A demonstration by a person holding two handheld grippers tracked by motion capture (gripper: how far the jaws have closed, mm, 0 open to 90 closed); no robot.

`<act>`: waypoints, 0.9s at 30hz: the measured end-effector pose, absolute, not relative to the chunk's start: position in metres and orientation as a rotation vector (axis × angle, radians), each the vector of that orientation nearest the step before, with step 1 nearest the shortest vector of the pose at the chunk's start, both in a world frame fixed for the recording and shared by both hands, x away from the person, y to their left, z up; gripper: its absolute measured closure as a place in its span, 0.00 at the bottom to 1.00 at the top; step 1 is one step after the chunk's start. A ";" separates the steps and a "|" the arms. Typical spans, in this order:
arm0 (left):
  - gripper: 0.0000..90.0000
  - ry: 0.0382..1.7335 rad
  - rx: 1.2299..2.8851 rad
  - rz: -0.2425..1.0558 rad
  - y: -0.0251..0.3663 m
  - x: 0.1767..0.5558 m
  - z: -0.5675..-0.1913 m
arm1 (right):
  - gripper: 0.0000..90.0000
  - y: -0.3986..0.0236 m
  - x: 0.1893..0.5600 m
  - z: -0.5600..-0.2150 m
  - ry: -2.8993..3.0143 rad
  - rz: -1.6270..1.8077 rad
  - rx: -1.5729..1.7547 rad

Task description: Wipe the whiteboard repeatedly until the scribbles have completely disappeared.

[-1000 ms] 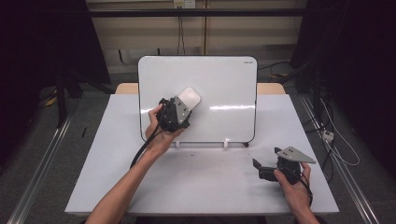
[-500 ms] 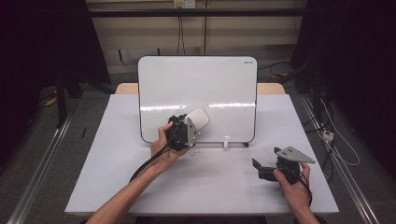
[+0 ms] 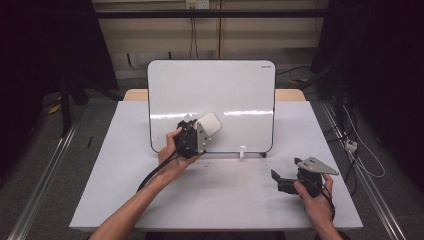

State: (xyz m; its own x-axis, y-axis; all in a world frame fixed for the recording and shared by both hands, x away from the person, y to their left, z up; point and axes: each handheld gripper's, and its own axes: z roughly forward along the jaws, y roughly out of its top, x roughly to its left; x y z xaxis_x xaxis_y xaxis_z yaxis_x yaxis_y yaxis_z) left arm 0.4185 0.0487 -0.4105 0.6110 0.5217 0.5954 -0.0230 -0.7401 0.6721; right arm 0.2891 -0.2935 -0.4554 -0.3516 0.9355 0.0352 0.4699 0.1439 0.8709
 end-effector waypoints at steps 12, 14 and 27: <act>0.35 0.606 2.074 1.070 0.083 0.465 -0.363 | 0.05 -0.293 0.289 -0.455 1.895 1.138 1.340; 0.35 0.638 2.060 1.069 0.088 0.474 -0.354 | 0.05 -0.293 0.289 -0.455 1.895 1.138 1.338; 0.35 0.842 1.954 1.024 0.116 0.511 -0.315 | 0.05 -0.294 0.288 -0.455 1.894 1.142 1.340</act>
State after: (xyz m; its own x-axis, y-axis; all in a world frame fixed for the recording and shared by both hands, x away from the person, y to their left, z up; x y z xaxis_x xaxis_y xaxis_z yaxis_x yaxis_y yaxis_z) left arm 0.5107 0.1160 -0.3152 0.4612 0.8096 0.3631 0.1997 -0.4934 0.8465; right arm 0.2884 -0.2939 -0.4553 -0.3527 0.9350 0.0373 0.4689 0.1421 0.8718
